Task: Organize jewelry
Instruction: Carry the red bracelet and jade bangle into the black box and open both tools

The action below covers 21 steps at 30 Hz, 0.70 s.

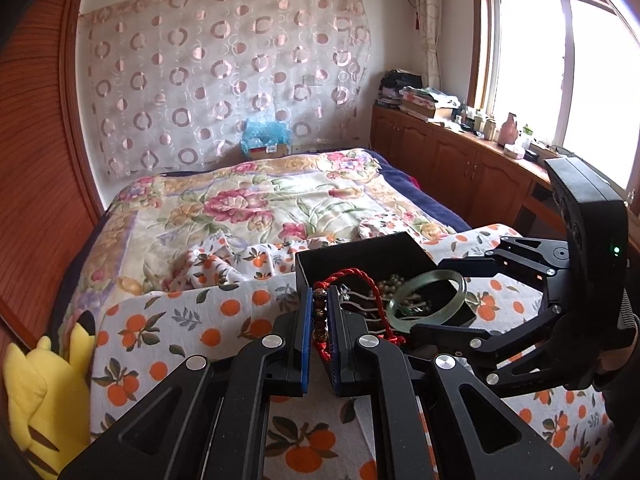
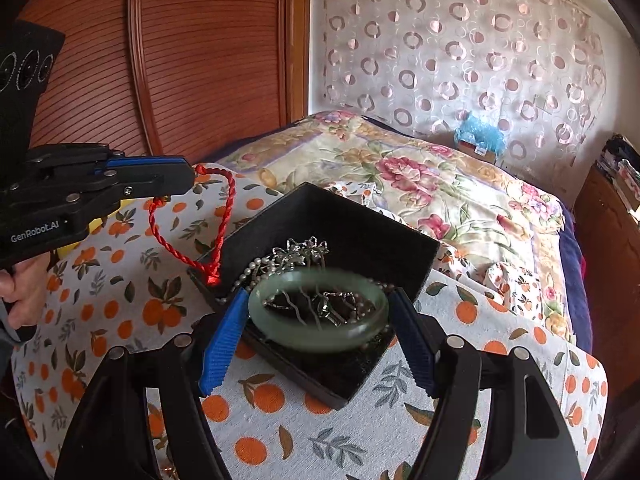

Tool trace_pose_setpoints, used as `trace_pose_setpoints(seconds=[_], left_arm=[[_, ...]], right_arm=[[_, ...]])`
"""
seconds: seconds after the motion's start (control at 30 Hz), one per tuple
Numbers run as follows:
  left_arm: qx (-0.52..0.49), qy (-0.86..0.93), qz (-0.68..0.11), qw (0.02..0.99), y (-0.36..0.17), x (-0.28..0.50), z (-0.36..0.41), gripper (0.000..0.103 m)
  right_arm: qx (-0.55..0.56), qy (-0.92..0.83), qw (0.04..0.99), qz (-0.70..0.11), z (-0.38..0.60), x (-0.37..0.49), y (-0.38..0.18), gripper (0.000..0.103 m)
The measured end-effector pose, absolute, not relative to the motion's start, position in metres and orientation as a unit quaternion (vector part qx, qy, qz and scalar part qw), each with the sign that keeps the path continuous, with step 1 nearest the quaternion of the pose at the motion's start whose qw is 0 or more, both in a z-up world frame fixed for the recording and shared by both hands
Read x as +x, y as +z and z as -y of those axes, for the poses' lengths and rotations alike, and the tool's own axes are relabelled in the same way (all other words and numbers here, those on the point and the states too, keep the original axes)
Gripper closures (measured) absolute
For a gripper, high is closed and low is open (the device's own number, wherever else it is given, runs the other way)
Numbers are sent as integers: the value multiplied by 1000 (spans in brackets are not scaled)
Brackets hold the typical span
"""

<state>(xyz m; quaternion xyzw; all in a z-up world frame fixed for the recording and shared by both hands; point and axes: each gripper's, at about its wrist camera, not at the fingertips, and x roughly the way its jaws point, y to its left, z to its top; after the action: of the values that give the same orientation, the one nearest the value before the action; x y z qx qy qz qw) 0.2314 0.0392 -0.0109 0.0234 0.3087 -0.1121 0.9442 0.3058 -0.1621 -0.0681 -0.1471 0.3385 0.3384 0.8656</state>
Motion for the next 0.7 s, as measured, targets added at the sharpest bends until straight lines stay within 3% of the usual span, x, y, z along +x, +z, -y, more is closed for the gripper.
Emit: trace_pose_setpoints(seconds=[0.7], left_arm=[[29, -119, -322, 939, -21, 286, -7, 97]], right_arm=[[-99, 304, 887, -332, 206, 294, -62, 29]])
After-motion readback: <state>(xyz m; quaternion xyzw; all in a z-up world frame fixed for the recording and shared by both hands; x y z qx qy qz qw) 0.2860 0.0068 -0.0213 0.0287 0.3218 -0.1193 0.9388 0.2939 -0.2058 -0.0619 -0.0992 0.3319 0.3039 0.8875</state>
